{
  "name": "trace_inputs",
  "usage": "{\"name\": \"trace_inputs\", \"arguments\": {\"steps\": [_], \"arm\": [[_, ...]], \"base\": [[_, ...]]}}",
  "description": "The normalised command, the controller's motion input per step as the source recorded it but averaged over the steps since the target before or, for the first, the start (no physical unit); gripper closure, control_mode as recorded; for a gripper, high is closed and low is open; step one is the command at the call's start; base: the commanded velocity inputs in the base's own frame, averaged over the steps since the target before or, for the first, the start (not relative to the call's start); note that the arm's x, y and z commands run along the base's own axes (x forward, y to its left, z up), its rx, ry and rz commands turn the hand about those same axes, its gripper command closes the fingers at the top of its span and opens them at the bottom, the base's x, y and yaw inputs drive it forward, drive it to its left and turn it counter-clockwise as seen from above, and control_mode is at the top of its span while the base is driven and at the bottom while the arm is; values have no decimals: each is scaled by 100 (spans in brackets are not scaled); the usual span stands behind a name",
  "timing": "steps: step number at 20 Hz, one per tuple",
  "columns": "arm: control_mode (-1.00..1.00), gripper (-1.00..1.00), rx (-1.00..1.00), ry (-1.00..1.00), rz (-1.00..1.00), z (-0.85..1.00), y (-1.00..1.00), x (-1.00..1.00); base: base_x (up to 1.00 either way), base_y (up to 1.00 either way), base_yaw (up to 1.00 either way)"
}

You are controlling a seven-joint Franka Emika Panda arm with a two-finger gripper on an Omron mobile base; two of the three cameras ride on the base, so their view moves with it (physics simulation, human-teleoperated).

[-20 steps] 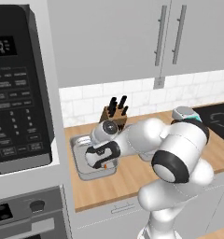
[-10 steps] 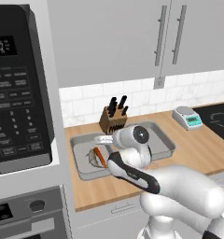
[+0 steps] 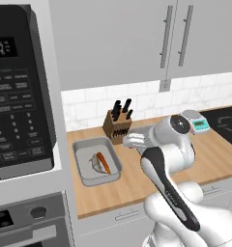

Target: Place one carrot and one fish in each tupperware on the nearby counter, to pack two identical lunches.

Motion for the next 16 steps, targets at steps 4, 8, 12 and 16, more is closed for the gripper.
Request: {"name": "trace_inputs", "arguments": {"steps": [4, 8, 12, 16], "arm": [[-100, -100, -21, 0, 0, 32, -72, -76], [-100, -100, -22, -1, 5, 17, -46, -88], [-100, -100, -21, -2, 18, -8, -40, -100], [100, -100, 0, 0, 0, 0, 0, 0]], "base": [[0, 0, 0], [0, 0, 0], [0, 0, 0], [-100, -38, 23]]}}
